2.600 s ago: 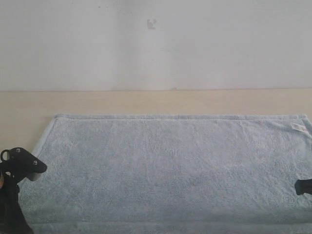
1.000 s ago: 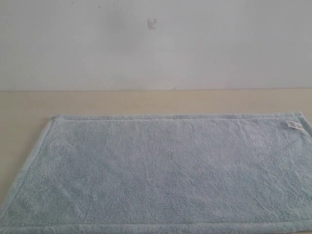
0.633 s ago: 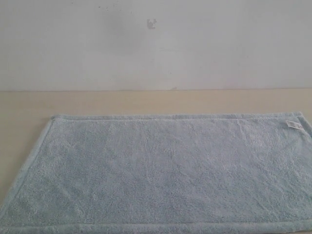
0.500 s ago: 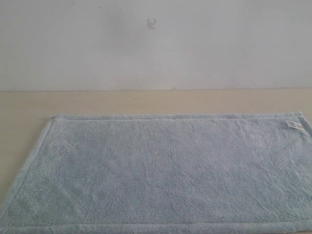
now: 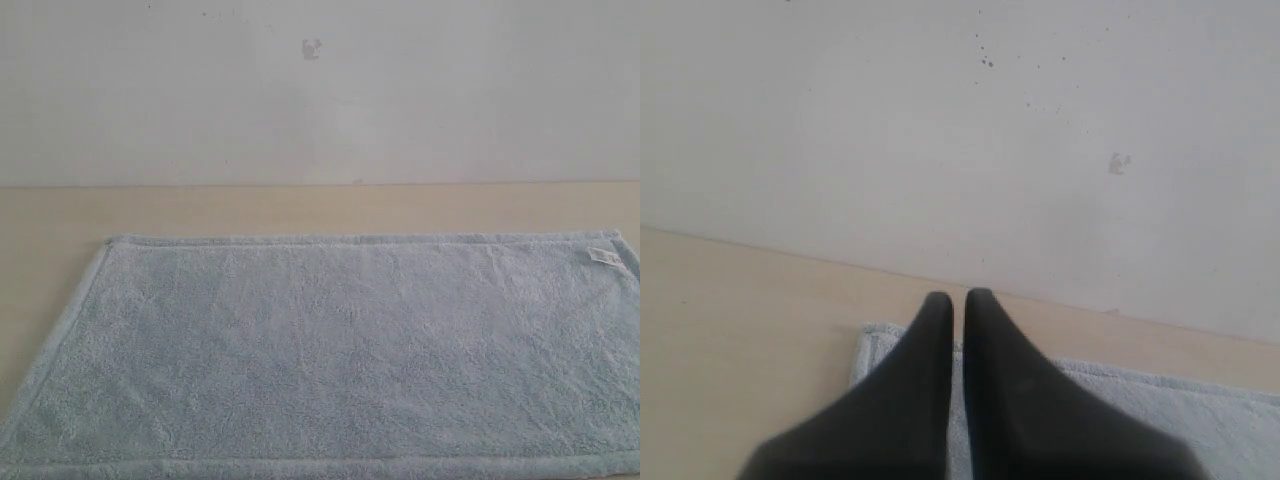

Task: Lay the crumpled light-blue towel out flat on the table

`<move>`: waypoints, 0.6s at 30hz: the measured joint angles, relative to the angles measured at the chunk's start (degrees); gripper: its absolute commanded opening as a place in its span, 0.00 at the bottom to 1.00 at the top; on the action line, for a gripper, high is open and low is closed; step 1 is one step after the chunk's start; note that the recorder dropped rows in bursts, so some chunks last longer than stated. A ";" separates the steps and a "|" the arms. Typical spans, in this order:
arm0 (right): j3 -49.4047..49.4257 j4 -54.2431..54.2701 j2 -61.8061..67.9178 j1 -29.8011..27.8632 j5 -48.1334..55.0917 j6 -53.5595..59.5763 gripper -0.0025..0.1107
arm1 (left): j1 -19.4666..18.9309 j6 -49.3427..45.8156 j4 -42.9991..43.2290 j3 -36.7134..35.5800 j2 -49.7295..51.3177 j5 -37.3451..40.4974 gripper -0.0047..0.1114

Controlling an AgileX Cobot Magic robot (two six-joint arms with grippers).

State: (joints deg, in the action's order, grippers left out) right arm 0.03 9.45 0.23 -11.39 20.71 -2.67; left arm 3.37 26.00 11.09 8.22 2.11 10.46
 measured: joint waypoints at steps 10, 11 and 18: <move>0.00 0.00 0.00 0.00 0.09 -0.50 0.02 | 0.00 0.00 0.00 0.00 0.00 0.00 0.07; 0.00 0.00 0.00 0.00 0.09 -0.50 0.02 | 0.00 0.00 0.00 0.00 0.00 0.00 0.07; 0.00 0.00 0.00 0.00 0.20 -0.50 0.02 | -3.87 -4.40 -2.37 -2.45 0.00 4.69 0.07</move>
State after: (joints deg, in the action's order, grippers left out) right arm 0.03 9.45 0.23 -11.39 20.91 -3.17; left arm -0.50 21.59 8.73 5.77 2.11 15.14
